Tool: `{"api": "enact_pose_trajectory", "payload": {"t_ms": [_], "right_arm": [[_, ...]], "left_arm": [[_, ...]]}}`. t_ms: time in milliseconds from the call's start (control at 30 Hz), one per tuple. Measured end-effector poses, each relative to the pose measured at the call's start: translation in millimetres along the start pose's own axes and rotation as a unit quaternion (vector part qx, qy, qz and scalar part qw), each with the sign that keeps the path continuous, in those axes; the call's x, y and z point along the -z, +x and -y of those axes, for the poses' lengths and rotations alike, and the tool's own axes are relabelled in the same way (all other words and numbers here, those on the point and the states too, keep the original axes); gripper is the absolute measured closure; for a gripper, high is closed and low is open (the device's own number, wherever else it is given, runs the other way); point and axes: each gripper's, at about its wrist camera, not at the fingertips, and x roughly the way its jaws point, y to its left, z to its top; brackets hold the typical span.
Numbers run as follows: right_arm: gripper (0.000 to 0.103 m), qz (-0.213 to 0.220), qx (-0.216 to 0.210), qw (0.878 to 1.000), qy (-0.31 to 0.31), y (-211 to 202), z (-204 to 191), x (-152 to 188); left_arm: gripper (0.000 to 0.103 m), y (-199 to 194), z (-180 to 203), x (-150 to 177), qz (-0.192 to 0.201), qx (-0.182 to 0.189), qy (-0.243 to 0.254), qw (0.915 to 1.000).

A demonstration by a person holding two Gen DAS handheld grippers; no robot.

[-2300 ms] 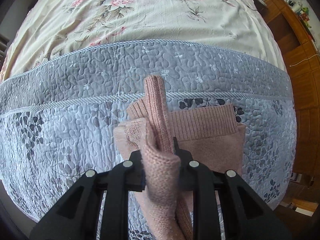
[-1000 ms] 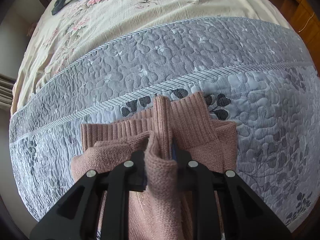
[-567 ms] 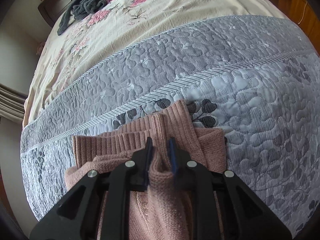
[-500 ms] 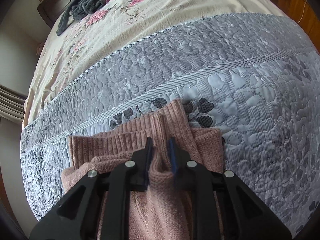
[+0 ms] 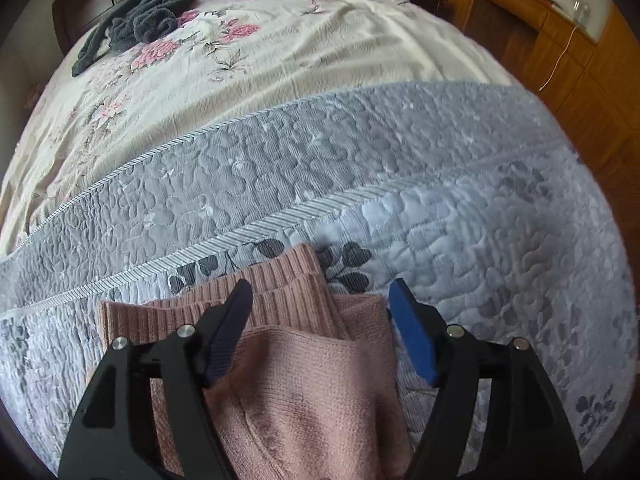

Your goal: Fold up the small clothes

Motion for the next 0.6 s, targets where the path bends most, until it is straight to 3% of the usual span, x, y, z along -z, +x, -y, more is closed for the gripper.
{"api": "enact_pose_trajectory", "payload": {"t_ms": [100, 200, 233, 300, 400, 467, 533, 600], "right_arm": [[0.04, -0.036, -0.038, 0.998, 0.039, 7, 8, -18], [0.039, -0.085, -0.038, 0.995, 0.042, 25, 6, -37], [0.044, -0.096, -0.029, 0.994, 0.034, 30, 4, -42], [0.089, -0.102, -0.014, 0.995, 0.009, 31, -3, -50], [0.091, -0.062, 0.012, 0.997, -0.042, 10, -20, -61], [0.091, -0.04, 0.043, 0.995, -0.081, -2, -31, -50], [0.091, -0.054, 0.068, 0.992, -0.089, 1, -22, -49], [0.088, -0.087, 0.052, 0.992, -0.07, 7, -10, -46]], "left_arm": [[0.027, -34, -24, 11, 0.02, 0.019, 0.01, 0.9996], [0.026, -58, -53, 39, 0.025, 0.025, 0.016, 0.9992], [0.026, -64, -64, 49, 0.023, 0.026, 0.015, 0.9993], [0.026, -75, -88, 72, 0.021, 0.033, 0.002, 0.9992], [0.028, -86, -120, 108, 0.014, 0.07, -0.034, 0.9969], [0.029, -88, -130, 132, 0.009, 0.095, -0.038, 0.9947], [0.029, -82, -136, 154, 0.002, 0.117, -0.047, 0.992], [0.03, -73, -140, 171, -0.005, 0.13, -0.062, 0.9895]]}}
